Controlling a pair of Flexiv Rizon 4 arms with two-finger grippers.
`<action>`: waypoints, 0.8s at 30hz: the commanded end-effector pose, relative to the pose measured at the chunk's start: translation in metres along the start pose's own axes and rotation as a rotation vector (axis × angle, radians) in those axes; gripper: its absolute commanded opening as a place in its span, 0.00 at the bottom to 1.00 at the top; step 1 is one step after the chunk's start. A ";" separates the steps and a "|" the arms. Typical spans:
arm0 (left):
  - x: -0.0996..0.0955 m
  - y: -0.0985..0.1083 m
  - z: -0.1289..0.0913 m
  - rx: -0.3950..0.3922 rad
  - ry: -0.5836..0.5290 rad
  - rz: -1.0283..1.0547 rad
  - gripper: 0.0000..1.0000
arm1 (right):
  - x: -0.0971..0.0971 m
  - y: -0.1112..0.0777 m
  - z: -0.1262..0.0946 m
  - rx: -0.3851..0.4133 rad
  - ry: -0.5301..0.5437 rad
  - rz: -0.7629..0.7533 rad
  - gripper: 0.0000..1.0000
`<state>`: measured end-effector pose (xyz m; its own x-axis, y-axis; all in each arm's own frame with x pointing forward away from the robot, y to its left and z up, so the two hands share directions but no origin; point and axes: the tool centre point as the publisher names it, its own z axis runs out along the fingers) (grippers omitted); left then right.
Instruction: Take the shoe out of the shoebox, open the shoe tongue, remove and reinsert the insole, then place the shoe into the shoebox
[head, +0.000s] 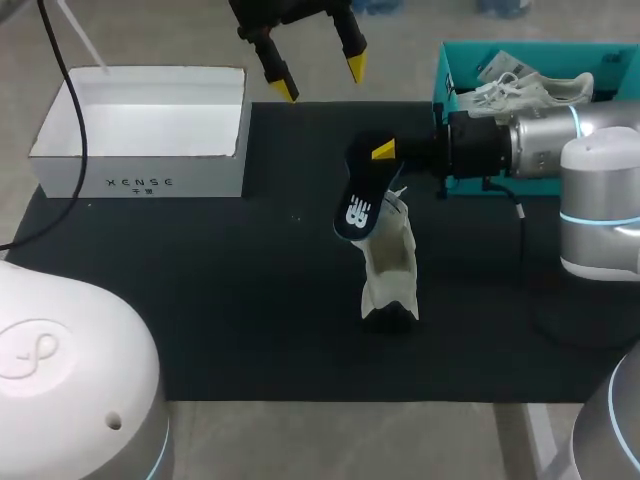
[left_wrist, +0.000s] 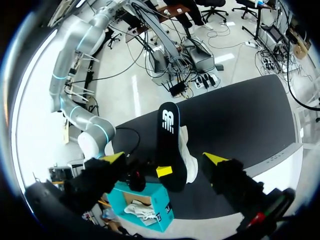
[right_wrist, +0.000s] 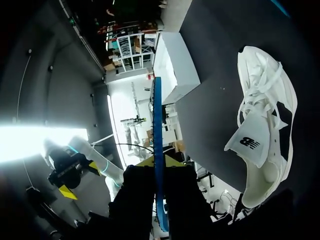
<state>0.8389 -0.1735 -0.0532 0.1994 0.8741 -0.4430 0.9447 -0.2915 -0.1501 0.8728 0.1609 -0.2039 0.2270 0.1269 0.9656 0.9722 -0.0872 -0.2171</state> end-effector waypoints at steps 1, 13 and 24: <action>-0.006 0.001 0.000 -0.023 0.023 0.006 1.00 | 0.000 -0.001 0.001 -0.003 -0.002 0.000 0.00; -0.007 0.001 0.001 -0.023 0.023 0.005 1.00 | 0.000 -0.001 0.001 -0.003 -0.002 0.000 0.00; 0.052 -0.018 -0.002 0.093 -0.484 -0.156 1.00 | 0.000 -0.001 0.001 -0.003 -0.002 0.000 0.00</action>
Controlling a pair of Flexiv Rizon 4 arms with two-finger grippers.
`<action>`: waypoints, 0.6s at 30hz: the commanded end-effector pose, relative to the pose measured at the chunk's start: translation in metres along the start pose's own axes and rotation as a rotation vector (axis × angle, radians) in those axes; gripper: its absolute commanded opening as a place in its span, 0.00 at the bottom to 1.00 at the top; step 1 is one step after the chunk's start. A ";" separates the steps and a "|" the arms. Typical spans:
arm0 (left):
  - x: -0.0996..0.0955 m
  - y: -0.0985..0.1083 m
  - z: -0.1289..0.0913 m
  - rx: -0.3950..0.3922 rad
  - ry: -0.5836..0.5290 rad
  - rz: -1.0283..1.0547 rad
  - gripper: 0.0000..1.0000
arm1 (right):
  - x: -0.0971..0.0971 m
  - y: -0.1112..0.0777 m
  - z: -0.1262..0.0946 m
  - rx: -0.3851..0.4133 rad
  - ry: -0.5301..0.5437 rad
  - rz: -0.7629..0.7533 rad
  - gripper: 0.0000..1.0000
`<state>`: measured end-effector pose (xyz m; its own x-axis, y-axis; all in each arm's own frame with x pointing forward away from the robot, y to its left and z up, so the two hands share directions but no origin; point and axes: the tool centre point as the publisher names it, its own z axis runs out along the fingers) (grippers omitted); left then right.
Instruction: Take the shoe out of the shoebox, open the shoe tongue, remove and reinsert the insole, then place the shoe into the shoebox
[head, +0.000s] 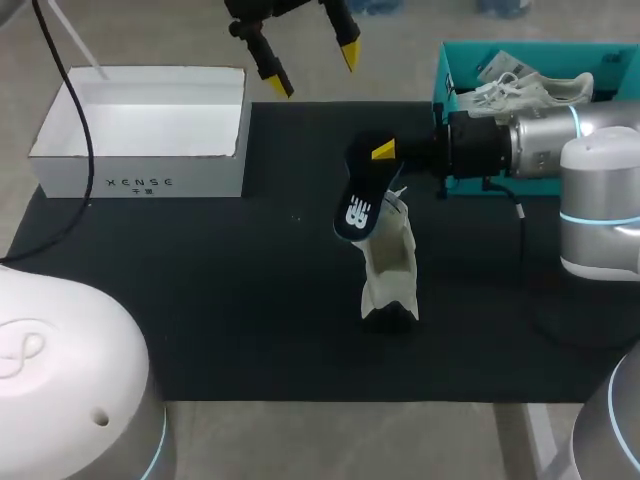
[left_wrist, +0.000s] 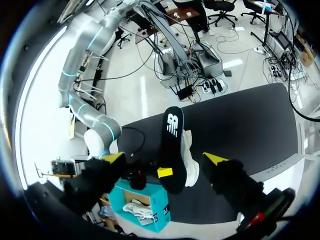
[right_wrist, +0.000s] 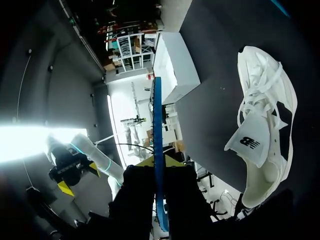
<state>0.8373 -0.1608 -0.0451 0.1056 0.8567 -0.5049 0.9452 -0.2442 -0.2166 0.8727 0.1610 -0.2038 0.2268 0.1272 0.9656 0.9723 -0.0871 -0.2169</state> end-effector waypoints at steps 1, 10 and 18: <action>0.052 -0.009 0.007 0.075 -0.423 -0.082 1.00 | 0.000 -0.001 0.001 -0.003 -0.001 0.000 0.00; 0.082 -0.020 0.017 0.128 -0.597 -0.191 1.00 | 0.000 -0.001 0.001 -0.003 -0.001 0.000 0.00; 0.071 -0.030 0.037 0.126 -0.653 -0.287 1.00 | 0.000 -0.001 0.001 -0.003 -0.001 0.000 0.00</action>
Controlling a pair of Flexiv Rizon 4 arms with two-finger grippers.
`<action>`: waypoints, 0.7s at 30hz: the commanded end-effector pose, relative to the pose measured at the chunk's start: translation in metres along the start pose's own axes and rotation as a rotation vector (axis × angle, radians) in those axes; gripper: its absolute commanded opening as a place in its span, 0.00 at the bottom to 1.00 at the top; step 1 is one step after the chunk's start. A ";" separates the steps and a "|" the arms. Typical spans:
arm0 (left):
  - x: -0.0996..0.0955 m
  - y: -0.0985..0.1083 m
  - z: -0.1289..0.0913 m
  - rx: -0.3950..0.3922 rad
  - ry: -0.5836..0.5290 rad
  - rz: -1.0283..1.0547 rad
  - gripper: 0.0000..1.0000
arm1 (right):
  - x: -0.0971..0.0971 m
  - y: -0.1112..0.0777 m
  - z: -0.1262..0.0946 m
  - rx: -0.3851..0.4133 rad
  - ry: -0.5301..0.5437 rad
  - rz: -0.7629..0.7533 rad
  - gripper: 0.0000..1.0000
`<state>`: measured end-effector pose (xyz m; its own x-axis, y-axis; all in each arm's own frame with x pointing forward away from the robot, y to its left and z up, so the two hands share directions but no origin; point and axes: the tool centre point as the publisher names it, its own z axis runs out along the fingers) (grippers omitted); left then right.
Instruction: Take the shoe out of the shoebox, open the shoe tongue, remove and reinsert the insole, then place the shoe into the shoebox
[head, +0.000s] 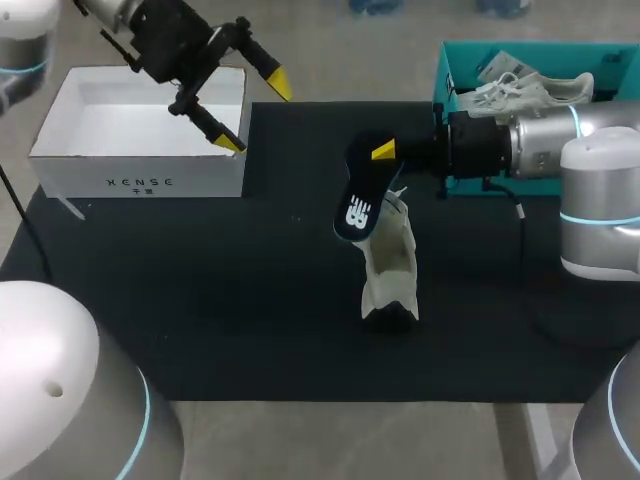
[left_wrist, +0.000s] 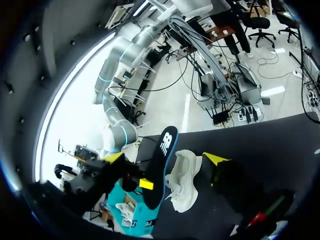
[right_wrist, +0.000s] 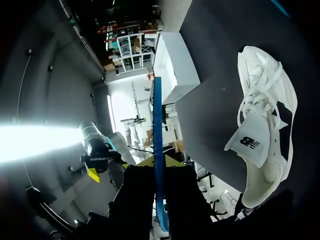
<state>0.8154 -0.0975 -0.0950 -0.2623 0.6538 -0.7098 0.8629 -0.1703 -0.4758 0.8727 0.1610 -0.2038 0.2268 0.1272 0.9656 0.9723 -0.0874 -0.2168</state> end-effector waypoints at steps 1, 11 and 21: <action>0.002 -0.002 0.021 -0.022 -0.259 -0.047 1.00 | 0.000 -0.001 0.001 -0.002 -0.001 0.000 0.00; -0.012 -0.007 0.050 -0.020 -0.322 -0.035 1.00 | 0.000 -0.001 0.001 -0.002 -0.001 0.000 0.00; -0.003 0.021 0.053 -0.033 -0.320 -0.046 1.00 | 0.000 -0.001 0.001 -0.002 -0.001 0.000 0.00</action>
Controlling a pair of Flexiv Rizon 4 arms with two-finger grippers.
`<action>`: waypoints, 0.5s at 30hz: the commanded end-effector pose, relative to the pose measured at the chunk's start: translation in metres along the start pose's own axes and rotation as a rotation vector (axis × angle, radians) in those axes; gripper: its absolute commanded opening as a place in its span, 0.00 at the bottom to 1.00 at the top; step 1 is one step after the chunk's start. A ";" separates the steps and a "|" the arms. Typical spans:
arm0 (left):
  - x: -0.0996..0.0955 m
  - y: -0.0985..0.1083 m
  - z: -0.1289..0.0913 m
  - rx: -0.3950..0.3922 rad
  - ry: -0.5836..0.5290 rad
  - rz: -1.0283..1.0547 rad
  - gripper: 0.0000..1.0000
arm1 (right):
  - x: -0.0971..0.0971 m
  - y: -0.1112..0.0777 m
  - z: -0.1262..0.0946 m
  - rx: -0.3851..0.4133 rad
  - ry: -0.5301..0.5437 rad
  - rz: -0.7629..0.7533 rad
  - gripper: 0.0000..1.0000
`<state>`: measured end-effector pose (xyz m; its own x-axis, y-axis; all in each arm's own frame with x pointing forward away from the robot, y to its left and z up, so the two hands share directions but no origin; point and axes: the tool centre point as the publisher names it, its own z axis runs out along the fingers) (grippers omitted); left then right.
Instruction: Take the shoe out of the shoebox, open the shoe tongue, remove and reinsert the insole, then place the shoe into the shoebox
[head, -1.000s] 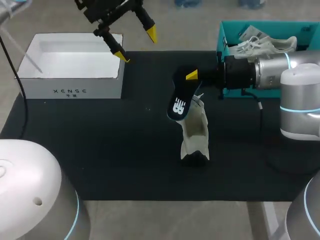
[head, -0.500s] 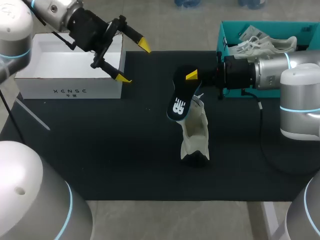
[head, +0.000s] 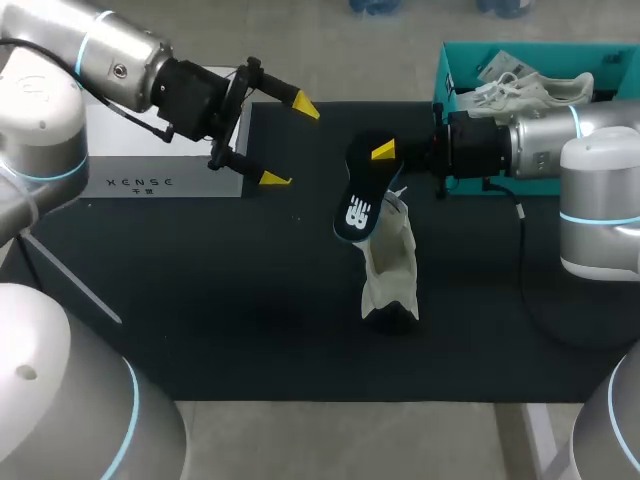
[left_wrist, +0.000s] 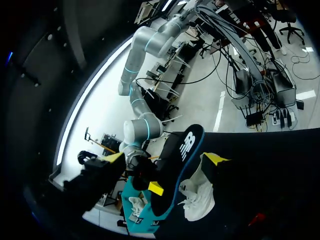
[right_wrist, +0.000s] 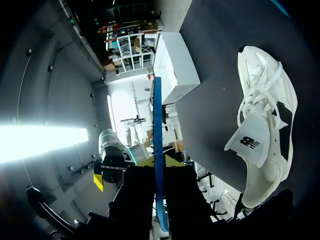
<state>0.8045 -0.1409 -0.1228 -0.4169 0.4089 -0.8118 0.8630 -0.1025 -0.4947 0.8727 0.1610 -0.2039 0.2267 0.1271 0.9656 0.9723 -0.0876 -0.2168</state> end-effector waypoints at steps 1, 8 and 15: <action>0.004 0.013 0.004 0.017 -0.014 0.006 1.00 | 0.000 -0.001 0.001 -0.002 -0.001 0.000 0.00; 0.005 0.027 0.021 0.030 -0.036 0.037 1.00 | 0.000 -0.001 0.001 -0.002 -0.001 0.000 0.00; 0.010 0.032 0.049 0.044 -0.053 0.056 1.00 | 0.000 -0.001 0.001 -0.002 -0.001 0.000 0.00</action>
<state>0.8127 -0.1727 -0.1527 -0.3815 0.3659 -0.8489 0.8735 -0.1577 -0.4605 0.8726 0.1611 -0.2039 0.2267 0.1271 0.9656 0.9723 -0.0875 -0.2167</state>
